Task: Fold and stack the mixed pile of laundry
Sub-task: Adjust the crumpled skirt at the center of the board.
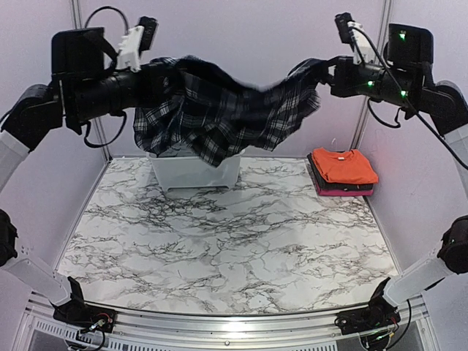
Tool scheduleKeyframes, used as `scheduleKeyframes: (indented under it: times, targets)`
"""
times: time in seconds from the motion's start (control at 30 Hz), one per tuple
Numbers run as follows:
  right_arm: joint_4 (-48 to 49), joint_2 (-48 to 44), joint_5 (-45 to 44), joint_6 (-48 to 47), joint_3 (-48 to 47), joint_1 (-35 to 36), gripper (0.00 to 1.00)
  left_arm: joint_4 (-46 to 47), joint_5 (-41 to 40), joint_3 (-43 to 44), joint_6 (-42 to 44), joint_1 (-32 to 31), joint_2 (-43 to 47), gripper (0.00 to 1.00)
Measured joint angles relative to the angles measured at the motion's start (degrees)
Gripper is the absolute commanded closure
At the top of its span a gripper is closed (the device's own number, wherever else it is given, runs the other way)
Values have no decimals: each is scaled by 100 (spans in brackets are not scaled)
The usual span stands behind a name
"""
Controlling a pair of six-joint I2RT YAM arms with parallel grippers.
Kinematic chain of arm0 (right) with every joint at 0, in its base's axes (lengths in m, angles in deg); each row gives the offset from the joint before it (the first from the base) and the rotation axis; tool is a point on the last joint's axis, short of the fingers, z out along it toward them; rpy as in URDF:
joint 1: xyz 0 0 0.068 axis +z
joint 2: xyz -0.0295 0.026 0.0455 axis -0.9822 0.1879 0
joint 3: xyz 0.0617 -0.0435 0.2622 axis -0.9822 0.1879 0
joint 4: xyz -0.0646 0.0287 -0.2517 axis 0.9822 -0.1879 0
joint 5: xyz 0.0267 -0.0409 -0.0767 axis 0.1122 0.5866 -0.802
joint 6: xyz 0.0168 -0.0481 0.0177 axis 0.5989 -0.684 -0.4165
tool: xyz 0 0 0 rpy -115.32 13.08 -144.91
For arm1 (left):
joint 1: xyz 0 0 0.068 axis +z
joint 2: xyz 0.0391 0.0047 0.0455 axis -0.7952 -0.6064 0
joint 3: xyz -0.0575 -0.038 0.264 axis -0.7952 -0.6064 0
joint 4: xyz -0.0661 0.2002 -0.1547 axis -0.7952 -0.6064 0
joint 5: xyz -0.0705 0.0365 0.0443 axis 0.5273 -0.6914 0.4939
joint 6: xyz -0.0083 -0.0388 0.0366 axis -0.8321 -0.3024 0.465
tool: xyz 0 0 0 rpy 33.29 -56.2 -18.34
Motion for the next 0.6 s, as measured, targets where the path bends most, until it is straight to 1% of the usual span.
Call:
scheduleKeyframes:
  times: [0.1, 0.17, 0.2, 0.27, 0.33, 0.4, 0.6]
  targets:
    - [-9, 127, 466, 153, 46, 413, 100, 26, 702, 98, 160, -387, -339, 100]
    - [-70, 389, 584, 157, 48, 555, 100, -13, 850, -175, 173, -538, -459, 100]
    - [-142, 490, 586, 155, 55, 509, 100, -74, 837, -345, 168, -496, -450, 100]
    - [-293, 573, 494, 155, 111, 240, 100, -199, 643, -560, 151, -219, -367, 100]
    - [-487, 568, 282, 111, 140, -66, 100, -356, 323, -616, 153, 87, -251, 100]
    - [-560, 525, 46, 81, 136, -240, 100, -400, 127, -616, 177, 258, -116, 100]
    - [-640, 442, 17, -50, -85, -203, 100, -396, -33, -590, 280, 197, 297, 100]
